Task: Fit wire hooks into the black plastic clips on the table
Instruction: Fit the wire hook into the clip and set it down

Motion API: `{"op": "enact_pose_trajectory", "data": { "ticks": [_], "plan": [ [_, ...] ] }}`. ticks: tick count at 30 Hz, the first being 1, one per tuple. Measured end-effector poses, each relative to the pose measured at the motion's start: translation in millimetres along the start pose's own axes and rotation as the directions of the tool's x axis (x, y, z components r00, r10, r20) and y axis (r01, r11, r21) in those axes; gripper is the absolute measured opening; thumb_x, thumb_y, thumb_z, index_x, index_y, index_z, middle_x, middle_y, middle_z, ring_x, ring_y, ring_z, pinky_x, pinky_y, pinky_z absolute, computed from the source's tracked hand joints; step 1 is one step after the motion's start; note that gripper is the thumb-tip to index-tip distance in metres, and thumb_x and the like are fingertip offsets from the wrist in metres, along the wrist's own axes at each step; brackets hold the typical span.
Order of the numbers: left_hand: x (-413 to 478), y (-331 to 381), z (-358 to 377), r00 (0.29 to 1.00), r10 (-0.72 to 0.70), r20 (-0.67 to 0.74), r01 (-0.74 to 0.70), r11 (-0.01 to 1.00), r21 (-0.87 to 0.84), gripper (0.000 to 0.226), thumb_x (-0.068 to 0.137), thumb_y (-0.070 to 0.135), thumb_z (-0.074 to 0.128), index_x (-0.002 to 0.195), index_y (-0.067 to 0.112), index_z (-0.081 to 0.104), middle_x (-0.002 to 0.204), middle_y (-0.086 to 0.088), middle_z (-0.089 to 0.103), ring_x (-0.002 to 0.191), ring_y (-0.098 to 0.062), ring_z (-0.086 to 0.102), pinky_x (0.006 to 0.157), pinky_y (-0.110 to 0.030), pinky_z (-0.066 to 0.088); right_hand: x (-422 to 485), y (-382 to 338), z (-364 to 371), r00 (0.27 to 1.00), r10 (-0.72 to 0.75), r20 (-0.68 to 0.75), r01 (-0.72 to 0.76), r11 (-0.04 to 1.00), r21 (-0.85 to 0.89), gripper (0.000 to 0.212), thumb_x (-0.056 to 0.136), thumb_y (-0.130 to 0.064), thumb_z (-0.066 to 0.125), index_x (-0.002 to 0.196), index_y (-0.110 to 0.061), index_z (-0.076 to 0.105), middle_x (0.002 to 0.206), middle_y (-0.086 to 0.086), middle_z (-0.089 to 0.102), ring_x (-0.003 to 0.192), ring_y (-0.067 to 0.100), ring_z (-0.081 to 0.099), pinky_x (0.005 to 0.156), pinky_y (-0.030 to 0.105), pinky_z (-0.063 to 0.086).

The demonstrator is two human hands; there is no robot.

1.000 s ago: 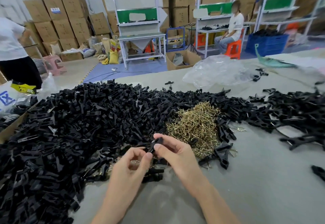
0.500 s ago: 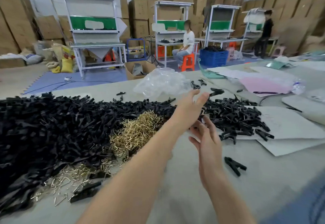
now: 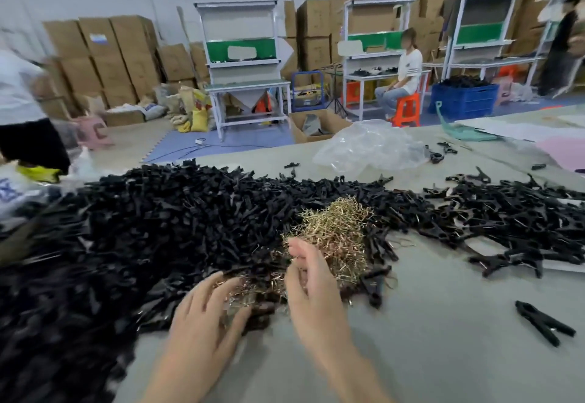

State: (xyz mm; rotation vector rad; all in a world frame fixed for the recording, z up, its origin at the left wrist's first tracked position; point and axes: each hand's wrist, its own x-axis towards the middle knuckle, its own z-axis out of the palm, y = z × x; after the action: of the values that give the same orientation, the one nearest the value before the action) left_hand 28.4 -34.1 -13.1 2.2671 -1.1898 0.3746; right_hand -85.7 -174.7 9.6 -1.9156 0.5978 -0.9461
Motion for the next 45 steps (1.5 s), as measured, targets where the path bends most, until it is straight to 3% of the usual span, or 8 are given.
{"op": "enact_pose_trajectory", "data": {
  "ticks": [3, 9, 15, 21, 28, 34, 41, 45],
  "plan": [
    [-5, -35, -5, 0.987, -0.161, -0.025, 0.162, 0.983, 0.087, 0.07, 0.094, 0.062, 0.032, 0.127, 0.009, 0.065, 0.135, -0.017, 0.058, 0.124, -0.038, 0.054, 0.106, -0.053, 0.042, 3, 1, 45, 0.98, -0.119, 0.16, 0.164, 0.938, -0.305, 0.043, 0.103, -0.023, 0.043, 0.145, -0.031, 0.043, 0.144, -0.014, 0.045, 0.132, 0.001, 0.039, 0.113, 0.022, 0.031],
    [22, -57, 10, 0.932, -0.361, 0.041, 0.346, 0.916, 0.203, 0.06, 0.1, 0.052, 0.04, 0.152, 0.023, 0.035, 0.159, -0.011, 0.032, 0.146, -0.028, 0.028, 0.12, -0.043, 0.021, 17, 16, 83, 0.951, -0.004, 0.31, 0.199, 0.774, -0.601, 0.052, 0.106, -0.037, 0.029, 0.156, -0.027, 0.027, 0.166, 0.003, 0.022, 0.154, 0.019, 0.012, 0.125, 0.038, -0.001],
    [45, -66, 15, 0.949, -0.316, -0.011, 0.308, 0.915, 0.262, 0.044, 0.094, 0.051, 0.055, 0.13, 0.026, 0.061, 0.13, -0.005, 0.059, 0.121, -0.028, 0.055, 0.105, -0.049, 0.036, 30, 22, 84, 0.965, -0.051, 0.259, 0.197, 0.792, -0.578, 0.039, 0.102, -0.034, 0.04, 0.137, -0.027, 0.056, 0.148, -0.001, 0.045, 0.141, 0.017, 0.032, 0.124, 0.036, 0.015],
    [42, -69, 19, 0.979, -0.186, -0.082, 0.197, 0.967, 0.162, 0.025, 0.088, 0.038, 0.068, 0.101, 0.017, 0.07, 0.099, -0.001, 0.064, 0.089, -0.027, 0.062, 0.075, -0.044, 0.053, 32, 29, 80, 0.972, -0.1, 0.212, 0.206, 0.795, -0.571, 0.035, 0.099, -0.039, 0.049, 0.13, -0.028, 0.062, 0.115, -0.008, 0.056, 0.118, 0.015, 0.046, 0.108, 0.033, 0.037],
    [41, -65, 16, 0.98, -0.171, -0.107, 0.175, 0.984, 0.028, 0.021, 0.092, 0.037, 0.059, 0.106, 0.023, 0.063, 0.101, 0.01, 0.066, 0.093, -0.017, 0.062, 0.082, -0.037, 0.05, 31, 31, 82, 0.969, -0.154, 0.195, 0.239, 0.79, -0.564, 0.022, 0.092, -0.046, 0.055, 0.1, -0.029, 0.067, 0.115, -0.006, 0.055, 0.117, 0.016, 0.05, 0.111, 0.041, 0.039],
    [39, -61, 13, 0.972, -0.207, -0.115, 0.205, 0.978, -0.027, 0.018, 0.092, 0.033, 0.061, 0.107, 0.022, 0.06, 0.09, 0.011, 0.063, 0.089, -0.018, 0.062, 0.086, -0.036, 0.045, 31, 29, 84, 0.943, -0.092, 0.319, 0.273, 0.763, -0.586, 0.045, 0.098, -0.053, 0.043, 0.137, -0.034, 0.055, 0.153, -0.009, 0.041, 0.149, 0.018, 0.024, 0.124, 0.044, 0.005],
    [37, -60, 10, 0.959, -0.213, -0.185, 0.185, 0.97, -0.161, 0.02, 0.09, 0.026, 0.065, 0.107, 0.022, 0.056, 0.109, 0.013, 0.064, 0.097, -0.004, 0.053, 0.093, -0.03, 0.042, 29, 27, 85, 0.936, -0.141, 0.323, 0.298, 0.806, -0.512, 0.011, 0.098, -0.039, 0.057, 0.104, -0.032, 0.063, 0.139, -0.016, 0.053, 0.144, 0.013, 0.033, 0.124, 0.044, 0.01],
    [37, -59, 8, 0.939, -0.3, -0.168, 0.251, 0.933, -0.259, 0.022, 0.089, 0.028, 0.065, 0.1, 0.034, 0.047, 0.089, 0.018, 0.058, 0.086, 0.003, 0.042, 0.08, -0.036, 0.05, 28, 27, 82, 0.927, -0.217, 0.306, 0.344, 0.817, -0.463, 0.005, 0.095, -0.034, 0.064, 0.099, -0.031, 0.063, 0.122, -0.017, 0.061, 0.124, 0.008, 0.048, 0.118, 0.044, 0.031]
  ]
}}
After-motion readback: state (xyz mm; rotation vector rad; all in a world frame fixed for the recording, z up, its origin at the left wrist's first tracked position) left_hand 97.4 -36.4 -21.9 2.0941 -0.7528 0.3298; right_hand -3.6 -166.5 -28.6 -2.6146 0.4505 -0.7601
